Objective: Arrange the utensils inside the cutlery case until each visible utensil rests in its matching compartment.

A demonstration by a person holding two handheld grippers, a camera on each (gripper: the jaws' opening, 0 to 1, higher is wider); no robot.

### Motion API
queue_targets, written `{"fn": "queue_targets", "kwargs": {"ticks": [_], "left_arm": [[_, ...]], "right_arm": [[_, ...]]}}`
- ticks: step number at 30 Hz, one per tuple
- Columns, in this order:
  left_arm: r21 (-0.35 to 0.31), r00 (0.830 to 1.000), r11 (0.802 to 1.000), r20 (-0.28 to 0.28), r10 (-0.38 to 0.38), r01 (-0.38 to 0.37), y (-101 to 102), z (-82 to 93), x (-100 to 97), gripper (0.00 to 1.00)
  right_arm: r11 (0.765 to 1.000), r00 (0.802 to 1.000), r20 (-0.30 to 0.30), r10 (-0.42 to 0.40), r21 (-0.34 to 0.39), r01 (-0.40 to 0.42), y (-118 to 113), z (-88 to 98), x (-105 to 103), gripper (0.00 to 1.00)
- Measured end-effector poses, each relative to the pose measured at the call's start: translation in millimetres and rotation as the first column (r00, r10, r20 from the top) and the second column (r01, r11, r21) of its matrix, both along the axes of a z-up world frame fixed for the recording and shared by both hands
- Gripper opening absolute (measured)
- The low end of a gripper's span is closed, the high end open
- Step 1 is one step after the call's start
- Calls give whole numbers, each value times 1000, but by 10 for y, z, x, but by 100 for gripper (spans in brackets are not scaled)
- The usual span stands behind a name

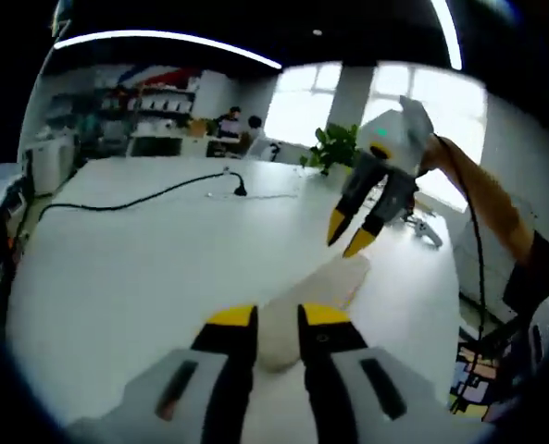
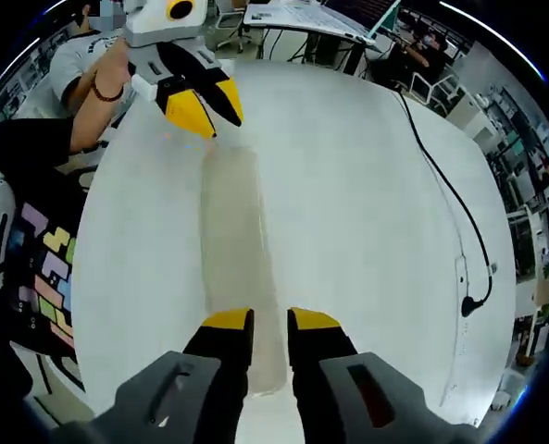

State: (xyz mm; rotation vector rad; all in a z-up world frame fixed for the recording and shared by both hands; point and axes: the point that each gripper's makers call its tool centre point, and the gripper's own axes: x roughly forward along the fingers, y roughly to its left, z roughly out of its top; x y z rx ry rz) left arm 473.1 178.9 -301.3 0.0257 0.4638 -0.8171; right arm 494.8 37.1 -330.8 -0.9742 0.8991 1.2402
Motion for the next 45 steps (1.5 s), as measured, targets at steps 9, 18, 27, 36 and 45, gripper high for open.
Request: {"fn": "queue_targets", "kwargs": {"ticks": [9, 18, 27, 36, 45], "left_arm": [[352, 962, 896, -61, -266, 270, -247, -49, -73, 22], [571, 896, 691, -309, -320, 444, -24, -396, -56, 22], [616, 865, 612, -415, -283, 496, -36, -448, -81, 22], [663, 862, 554, -430, -268, 503, 127, -377, 260, 21], [651, 860, 564, -418, -292, 508, 118, -375, 254, 21]], "right_arm": [[998, 999, -13, 41, -51, -42, -264, -57, -18, 13], [994, 999, -36, 27, -104, -31, -500, -110, 33, 13], [994, 998, -64, 12, -112, -19, -490, -131, 155, 9], [989, 999, -54, 8, -144, -15, -477, -146, 82, 9], [984, 998, -56, -30, -180, 19, -453, -167, 29, 9]]}}
